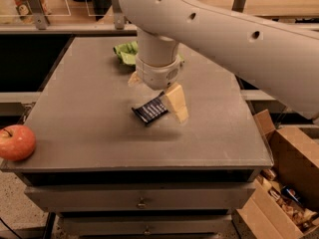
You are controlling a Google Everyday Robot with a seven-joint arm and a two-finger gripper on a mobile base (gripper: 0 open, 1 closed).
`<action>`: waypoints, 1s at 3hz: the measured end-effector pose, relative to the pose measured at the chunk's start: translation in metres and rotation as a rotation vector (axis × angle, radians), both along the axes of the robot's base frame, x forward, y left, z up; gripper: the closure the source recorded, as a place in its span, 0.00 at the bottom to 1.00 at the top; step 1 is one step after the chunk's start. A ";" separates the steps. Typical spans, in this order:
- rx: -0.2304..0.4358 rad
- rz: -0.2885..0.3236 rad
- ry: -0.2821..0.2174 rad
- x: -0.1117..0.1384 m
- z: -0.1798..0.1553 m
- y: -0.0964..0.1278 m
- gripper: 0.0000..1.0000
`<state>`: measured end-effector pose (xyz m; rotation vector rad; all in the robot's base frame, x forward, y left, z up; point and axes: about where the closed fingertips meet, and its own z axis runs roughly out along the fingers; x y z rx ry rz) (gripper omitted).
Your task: Move rxbar blueberry near green rice chip bag
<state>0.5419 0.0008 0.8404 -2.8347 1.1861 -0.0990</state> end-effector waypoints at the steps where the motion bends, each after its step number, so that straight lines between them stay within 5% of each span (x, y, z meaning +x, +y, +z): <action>1: 0.000 0.010 0.020 0.000 -0.009 0.003 0.04; 3: -0.025 -0.008 0.022 0.004 -0.020 -0.001 0.45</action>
Offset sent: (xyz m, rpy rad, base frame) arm 0.0008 -0.0003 -0.0240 -0.0359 0.0459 0.0008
